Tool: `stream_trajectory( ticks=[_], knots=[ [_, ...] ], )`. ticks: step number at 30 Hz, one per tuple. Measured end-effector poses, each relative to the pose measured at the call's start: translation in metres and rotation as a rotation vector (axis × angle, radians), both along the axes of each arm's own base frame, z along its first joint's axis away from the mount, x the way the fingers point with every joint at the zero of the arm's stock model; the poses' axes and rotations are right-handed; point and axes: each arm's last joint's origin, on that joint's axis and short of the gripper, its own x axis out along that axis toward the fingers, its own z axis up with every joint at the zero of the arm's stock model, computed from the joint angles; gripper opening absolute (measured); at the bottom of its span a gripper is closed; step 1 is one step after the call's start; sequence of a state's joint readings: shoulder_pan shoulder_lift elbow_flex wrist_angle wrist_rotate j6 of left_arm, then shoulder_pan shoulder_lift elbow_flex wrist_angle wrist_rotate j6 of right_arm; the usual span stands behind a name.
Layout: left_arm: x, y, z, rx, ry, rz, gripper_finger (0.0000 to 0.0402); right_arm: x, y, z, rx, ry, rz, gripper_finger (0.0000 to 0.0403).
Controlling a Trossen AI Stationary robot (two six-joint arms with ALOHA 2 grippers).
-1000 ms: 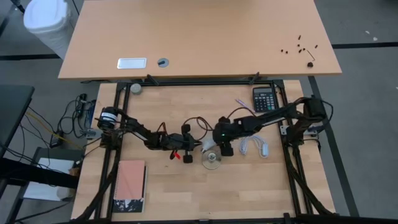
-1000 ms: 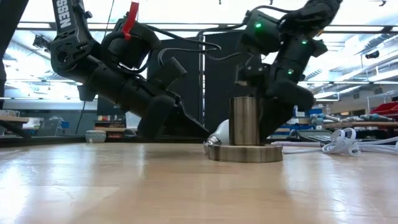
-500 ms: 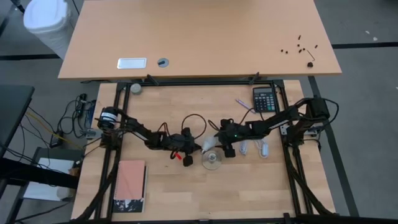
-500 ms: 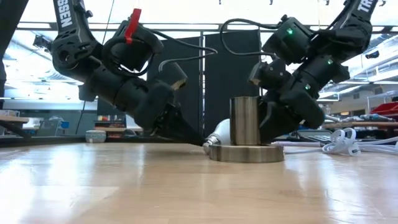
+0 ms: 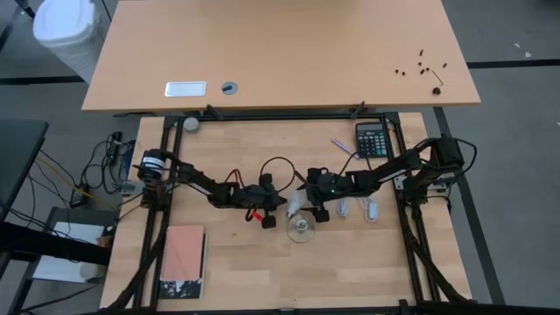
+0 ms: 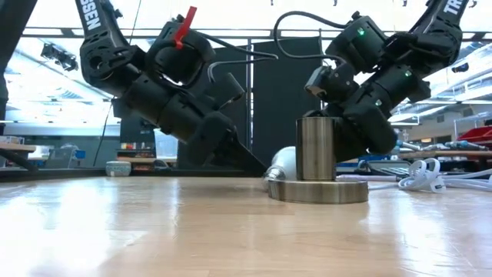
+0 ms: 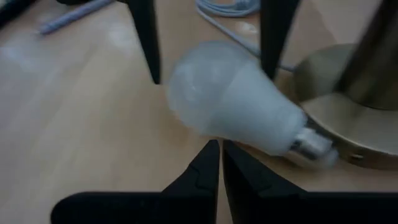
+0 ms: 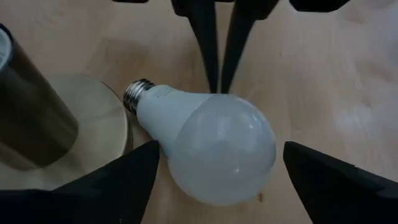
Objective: Screw lightbulb
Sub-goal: Insert the lightbulb on the lamp
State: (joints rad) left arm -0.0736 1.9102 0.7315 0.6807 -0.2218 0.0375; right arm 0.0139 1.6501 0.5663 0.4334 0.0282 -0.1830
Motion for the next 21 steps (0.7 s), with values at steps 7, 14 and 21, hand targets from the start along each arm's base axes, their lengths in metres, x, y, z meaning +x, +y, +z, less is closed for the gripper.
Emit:
stream_trajectory(
  ticks=[7,14,21],
  knots=[
    [0.001,0.006,0.001,0.026,0.0,-0.062,0.0025,0.004,0.0,0.004,-0.042,-0.03,0.035,0.0354],
    [0.003,0.007,0.004,0.03,-0.039,-0.137,0.0025,0.009,0.001,0.01,-0.018,-0.055,0.07,0.0354],
    [0.006,0.006,0.01,0.08,-0.095,-0.188,0.0025,0.009,0.003,0.01,-0.02,-0.058,0.135,0.0354]
  ],
)
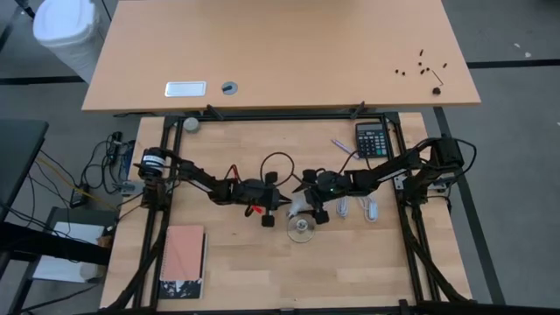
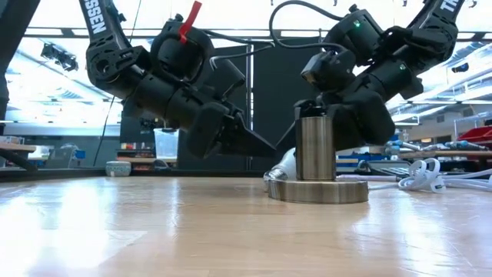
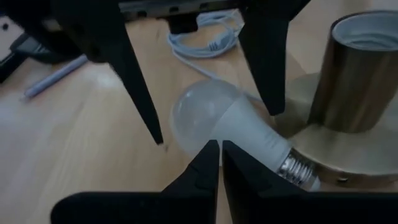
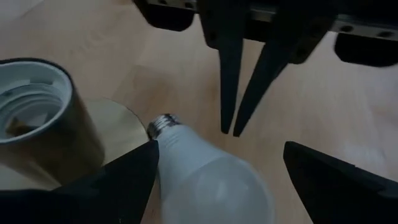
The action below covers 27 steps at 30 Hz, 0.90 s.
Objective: Screw lightbulb
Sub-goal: Insert the lightbulb on the lamp
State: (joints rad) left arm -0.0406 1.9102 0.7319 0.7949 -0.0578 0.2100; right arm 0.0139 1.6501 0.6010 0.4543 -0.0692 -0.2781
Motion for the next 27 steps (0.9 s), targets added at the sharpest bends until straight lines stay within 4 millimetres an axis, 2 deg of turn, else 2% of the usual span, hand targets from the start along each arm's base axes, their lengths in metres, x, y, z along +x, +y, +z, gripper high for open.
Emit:
stream_trajectory(
  ticks=[10,17,27],
  knots=[
    [0.0,-0.001,0.0,-0.051,0.004,-0.03,0.0025,0.0,0.0,0.0,-0.007,-0.005,0.068,0.0354],
    [-0.001,-0.003,-0.001,-0.151,0.019,-0.025,0.0025,0.004,0.0,-0.02,0.024,0.035,0.077,0.0354],
    [-0.003,-0.008,-0.006,-0.138,0.069,-0.006,0.0025,0.008,0.001,-0.027,0.041,0.011,0.083,0.0326]
  ],
)
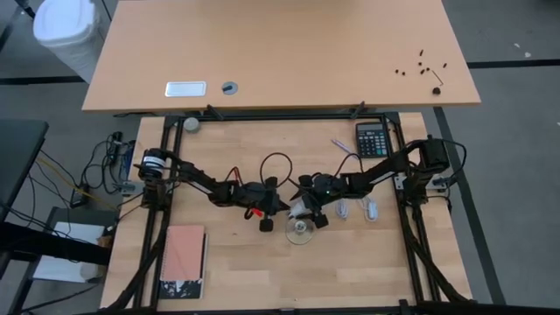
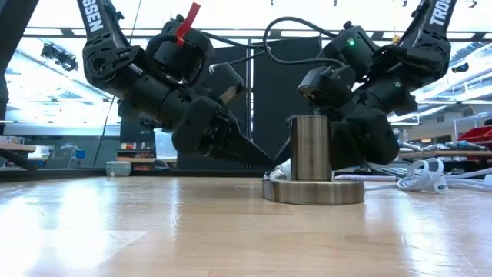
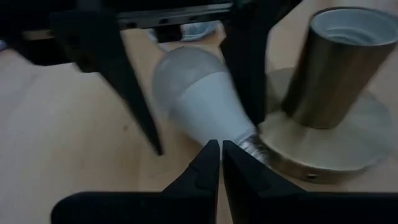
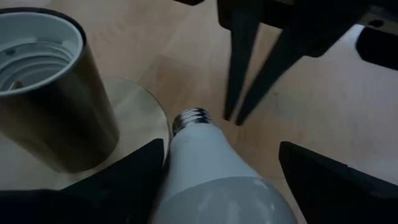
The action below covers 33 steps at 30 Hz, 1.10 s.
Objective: Screw lightbulb
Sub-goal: Insert the lightbulb on the lamp
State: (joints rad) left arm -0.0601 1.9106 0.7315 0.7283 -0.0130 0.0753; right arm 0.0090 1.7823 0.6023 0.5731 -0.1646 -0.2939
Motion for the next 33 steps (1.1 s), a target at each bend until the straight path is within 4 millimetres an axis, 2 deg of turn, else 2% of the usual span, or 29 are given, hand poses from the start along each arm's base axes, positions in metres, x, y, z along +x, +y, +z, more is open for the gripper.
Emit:
stream_trajectory(
  ticks=[8,12,16,24,28,33],
  knots=[
    [0.0,0.001,-0.001,0.013,0.009,0.037,0.0025,-0.001,-0.005,-0.004,0.012,0.045,-0.014,0.0277],
    [-0.001,0.001,-0.001,0.011,0.013,0.041,0.0025,-0.003,-0.007,-0.005,0.037,0.068,-0.044,0.0269],
    [-0.001,0.001,-0.001,0.011,0.015,0.041,0.0025,-0.003,-0.008,-0.006,0.041,0.075,-0.054,0.0284],
    [-0.001,0.001,-0.002,-0.004,0.019,0.048,0.0025,-0.003,-0.008,-0.005,0.042,0.074,-0.066,0.034],
    [-0.002,0.001,-0.003,-0.003,0.035,0.047,0.0025,-0.005,-0.008,-0.004,0.04,0.083,-0.066,0.0346],
    [-0.002,0.001,-0.005,-0.002,0.052,0.045,0.0025,-0.011,-0.01,0.008,-0.022,0.087,-0.064,0.0339]
  ],
)
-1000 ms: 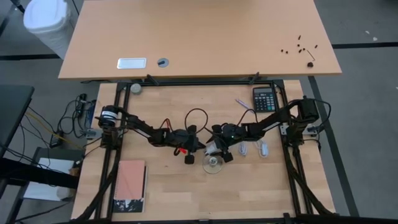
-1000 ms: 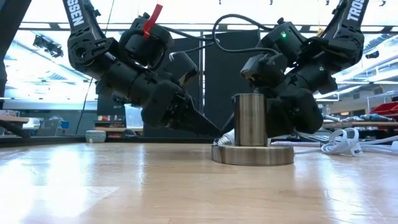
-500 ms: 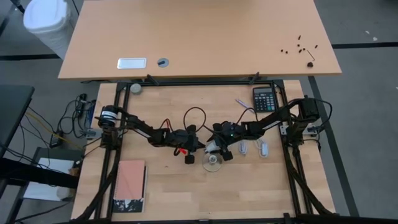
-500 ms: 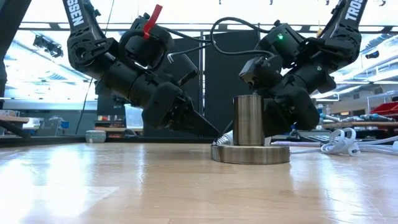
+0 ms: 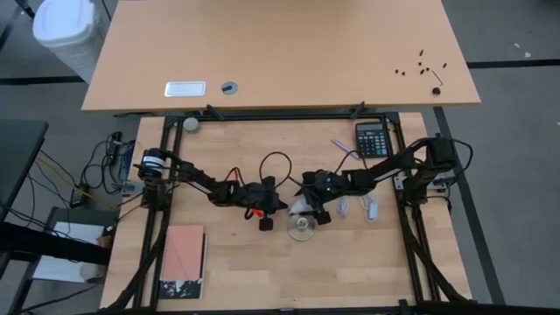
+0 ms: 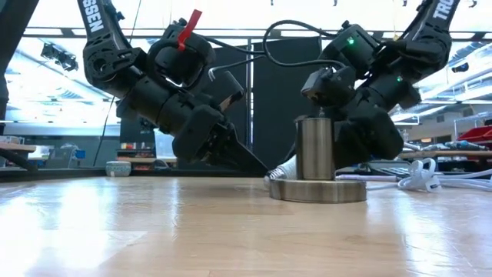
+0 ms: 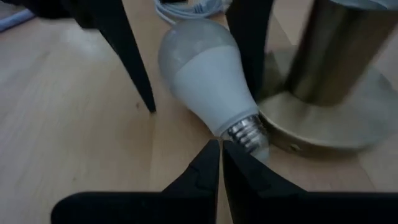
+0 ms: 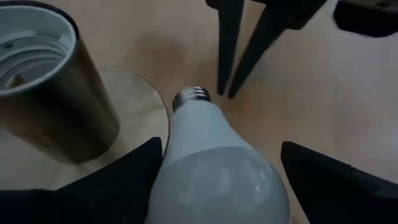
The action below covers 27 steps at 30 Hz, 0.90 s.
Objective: Screw lightbulb
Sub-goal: Insert the lightbulb on the lamp
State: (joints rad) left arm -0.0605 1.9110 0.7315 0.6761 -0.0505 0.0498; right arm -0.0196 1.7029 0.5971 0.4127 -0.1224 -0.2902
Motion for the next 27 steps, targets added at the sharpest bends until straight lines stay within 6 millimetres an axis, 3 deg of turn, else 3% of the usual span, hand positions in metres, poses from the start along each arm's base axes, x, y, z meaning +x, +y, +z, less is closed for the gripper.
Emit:
stream_trajectory(
  ticks=[27],
  knots=[
    [-0.001,0.0,-0.002,0.025,0.018,-0.009,0.0025,-0.001,-0.032,0.007,0.018,-0.04,-0.087,0.0318]
  ],
)
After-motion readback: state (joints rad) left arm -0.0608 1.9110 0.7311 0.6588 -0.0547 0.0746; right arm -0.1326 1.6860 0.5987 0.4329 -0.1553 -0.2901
